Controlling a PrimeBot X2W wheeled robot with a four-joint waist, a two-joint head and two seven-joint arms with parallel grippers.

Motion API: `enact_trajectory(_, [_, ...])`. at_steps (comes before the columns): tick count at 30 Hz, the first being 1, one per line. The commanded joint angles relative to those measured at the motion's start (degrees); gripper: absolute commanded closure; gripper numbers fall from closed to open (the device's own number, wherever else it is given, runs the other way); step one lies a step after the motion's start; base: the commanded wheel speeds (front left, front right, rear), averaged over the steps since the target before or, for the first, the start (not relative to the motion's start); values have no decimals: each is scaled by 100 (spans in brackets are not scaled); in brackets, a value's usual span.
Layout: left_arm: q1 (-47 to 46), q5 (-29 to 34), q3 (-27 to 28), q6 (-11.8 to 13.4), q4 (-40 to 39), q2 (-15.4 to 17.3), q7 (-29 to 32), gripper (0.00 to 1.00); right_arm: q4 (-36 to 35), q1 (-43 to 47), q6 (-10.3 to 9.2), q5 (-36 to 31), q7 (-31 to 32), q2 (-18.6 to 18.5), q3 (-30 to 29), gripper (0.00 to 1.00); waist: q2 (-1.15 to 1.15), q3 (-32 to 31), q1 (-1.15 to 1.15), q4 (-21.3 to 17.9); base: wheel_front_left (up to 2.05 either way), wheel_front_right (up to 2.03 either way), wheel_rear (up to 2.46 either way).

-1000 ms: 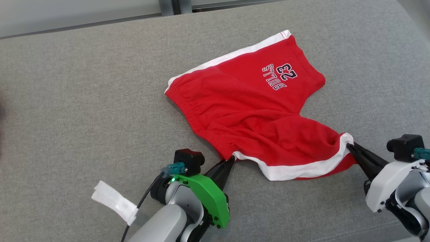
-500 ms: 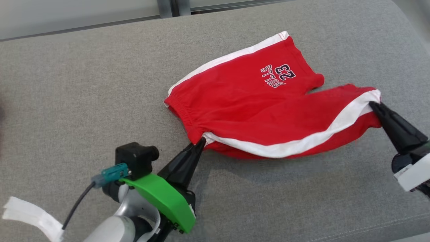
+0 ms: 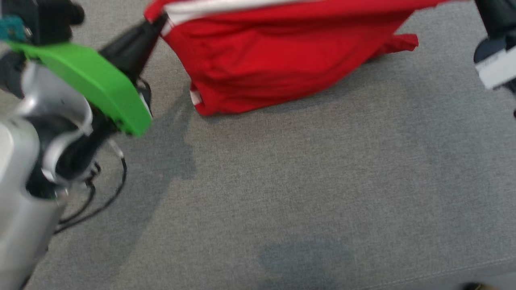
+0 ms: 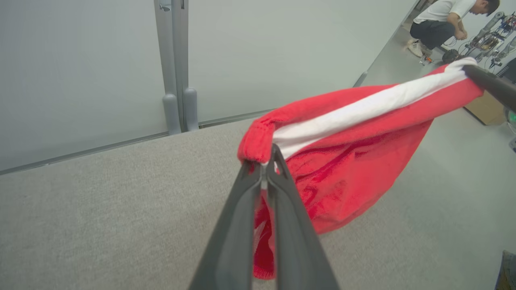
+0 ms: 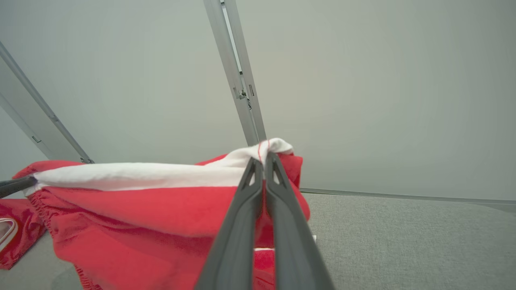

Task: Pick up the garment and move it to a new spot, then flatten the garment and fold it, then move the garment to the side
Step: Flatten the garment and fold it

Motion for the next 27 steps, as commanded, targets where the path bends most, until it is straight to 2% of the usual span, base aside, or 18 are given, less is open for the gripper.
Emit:
enact_trajectory(1, [-730,38,91,-68,389,-49,125,100,368,-779,-1,-262,145,240,25,100,0,639,0,146,0,0,0])
enact_trajectory(5, [-2332,337,197,-154,1765,-481,13,100,1496,-2629,-1,-956,221,1130,-118,100,0,1140,0,251,0,0,0])
enact_trajectory(9, [-3718,822,190,-328,3010,-851,-630,100,2461,-4176,-1,-1765,-228,1978,-415,100,0,1548,0,216,0,0,0])
enact_trajectory(11, [-4254,1048,203,-420,3568,-1047,-1097,100,2875,-4789,-1,-2014,-605,2351,-581,100,0,1695,0,187,0,0,0])
enact_trajectory(14, [-4848,1307,248,-590,4253,-1231,-1927,100,3403,-5408,-1,-2216,-1188,2592,-743,100,0,1806,0,156,0,0,0])
enact_trajectory(15, [-5077,1474,262,-662,4646,-1348,-2547,100,3724,-5613,0,-2276,-1495,2684,-652,100,0,1860,0,148,0,0,0])
enact_trajectory(18, [-4973,1543,184,-858,5298,-1543,-3200,100,4199,-5458,0,-2159,-1804,2712,-388,100,0,1893,0,150,0,0,0])
enact_trajectory(21, [-4627,1601,8,-1200,5935,-1576,-3628,100,4529,-5014,-1,-1905,-2073,2711,209,100,0,1845,0,92,0,0,0])
enact_trajectory(27, [-3692,1418,20,-1540,6617,-1566,-4269,100,4461,-3893,-1,-1432,-2377,2610,1385,100,0,1840,0,-4,0,0,0])
